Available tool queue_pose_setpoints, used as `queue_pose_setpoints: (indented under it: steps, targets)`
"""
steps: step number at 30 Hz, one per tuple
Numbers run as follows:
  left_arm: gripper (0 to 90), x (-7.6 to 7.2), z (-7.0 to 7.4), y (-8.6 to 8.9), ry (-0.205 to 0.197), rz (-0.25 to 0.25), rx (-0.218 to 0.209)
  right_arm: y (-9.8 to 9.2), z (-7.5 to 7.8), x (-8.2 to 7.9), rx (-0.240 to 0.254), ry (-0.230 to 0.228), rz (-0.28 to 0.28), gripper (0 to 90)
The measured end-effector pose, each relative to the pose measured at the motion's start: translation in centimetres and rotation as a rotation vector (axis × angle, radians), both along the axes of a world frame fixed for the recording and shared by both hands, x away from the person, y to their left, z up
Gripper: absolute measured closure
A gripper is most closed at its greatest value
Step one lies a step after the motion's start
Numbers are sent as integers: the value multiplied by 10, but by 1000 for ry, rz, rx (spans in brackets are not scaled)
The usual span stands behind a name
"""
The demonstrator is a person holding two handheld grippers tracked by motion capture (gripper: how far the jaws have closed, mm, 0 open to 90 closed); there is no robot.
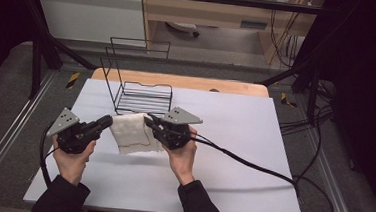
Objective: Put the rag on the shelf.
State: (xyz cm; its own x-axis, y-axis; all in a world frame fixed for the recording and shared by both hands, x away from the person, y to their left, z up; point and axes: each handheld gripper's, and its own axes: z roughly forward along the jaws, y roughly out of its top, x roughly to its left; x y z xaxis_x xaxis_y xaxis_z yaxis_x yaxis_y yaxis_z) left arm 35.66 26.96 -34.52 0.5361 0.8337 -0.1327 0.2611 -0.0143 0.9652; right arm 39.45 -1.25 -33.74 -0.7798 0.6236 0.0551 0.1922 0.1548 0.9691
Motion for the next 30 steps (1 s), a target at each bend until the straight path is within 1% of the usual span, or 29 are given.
queue_pose_setpoints:
  steps: [1,5,12,21,25,30]
  targets:
    - [855,0,2,-1,-4,-1,-2,-2,3,-1,11,-14,-7,820]
    - [856,4,11,-3,-20,-1,-4,-4,7,-3,31,-31,-23,820]
    - [856,9,22,-5,-38,-4,-13,-7,14,-2,62,-42,-30,820]
    - [856,15,37,-9,-76,-9,-27,-12,25,1,110,-72,-51,820]
    - [856,17,45,-11,-92,-6,-25,-12,31,1,115,-95,-62,821]
    - [857,20,52,-11,-107,-1,-37,-11,40,3,123,-114,-72,821]
